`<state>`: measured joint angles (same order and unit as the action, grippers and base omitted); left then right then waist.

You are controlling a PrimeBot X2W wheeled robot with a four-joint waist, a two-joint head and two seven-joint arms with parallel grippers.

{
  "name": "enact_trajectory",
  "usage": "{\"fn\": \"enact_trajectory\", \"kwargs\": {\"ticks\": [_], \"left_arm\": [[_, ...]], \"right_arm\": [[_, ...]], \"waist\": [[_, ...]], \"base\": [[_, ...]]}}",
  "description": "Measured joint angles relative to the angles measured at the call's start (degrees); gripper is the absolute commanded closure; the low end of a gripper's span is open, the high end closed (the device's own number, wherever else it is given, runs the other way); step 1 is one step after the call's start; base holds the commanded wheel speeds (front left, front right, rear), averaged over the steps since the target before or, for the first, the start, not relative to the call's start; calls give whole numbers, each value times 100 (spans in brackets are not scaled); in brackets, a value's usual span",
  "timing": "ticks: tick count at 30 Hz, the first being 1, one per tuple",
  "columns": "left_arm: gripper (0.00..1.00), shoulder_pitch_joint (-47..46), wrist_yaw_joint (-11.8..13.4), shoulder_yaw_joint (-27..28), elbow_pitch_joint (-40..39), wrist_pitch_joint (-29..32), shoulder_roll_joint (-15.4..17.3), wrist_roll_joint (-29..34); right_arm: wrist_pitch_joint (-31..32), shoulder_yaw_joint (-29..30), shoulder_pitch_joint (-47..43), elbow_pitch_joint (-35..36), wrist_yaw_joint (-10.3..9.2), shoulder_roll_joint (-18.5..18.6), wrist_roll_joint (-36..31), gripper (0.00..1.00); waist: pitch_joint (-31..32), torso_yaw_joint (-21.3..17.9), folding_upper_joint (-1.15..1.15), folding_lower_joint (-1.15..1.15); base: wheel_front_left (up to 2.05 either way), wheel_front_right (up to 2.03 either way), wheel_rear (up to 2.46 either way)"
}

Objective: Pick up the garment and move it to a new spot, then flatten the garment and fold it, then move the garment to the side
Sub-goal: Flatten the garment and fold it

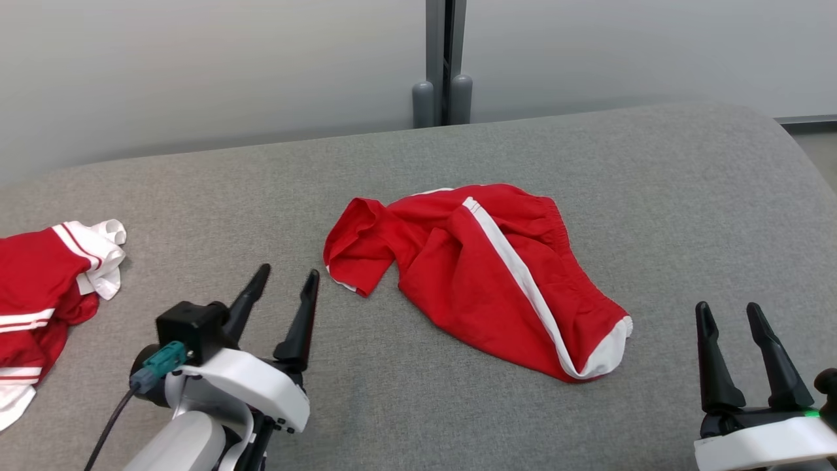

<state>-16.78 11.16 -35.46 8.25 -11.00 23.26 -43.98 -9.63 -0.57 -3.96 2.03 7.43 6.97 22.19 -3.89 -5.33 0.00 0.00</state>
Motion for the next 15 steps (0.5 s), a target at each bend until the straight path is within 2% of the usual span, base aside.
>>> {"fn": "enact_trajectory", "kwargs": {"ticks": [7, 15], "left_arm": [[0, -471, -148, -377, 74, 428, -209, 116], [0, -1346, -616, -747, 1044, 1118, -658, 49]], "right_arm": [[-59, -82, 119, 1, 0, -81, -16, 0], [-156, -193, 316, -73, 0, -120, -41, 0]], "waist": [[-169, -254, 0, 0], [-374, -863, 0, 0]], "base": [[0, 0, 0], [0, 0, 0]]}}
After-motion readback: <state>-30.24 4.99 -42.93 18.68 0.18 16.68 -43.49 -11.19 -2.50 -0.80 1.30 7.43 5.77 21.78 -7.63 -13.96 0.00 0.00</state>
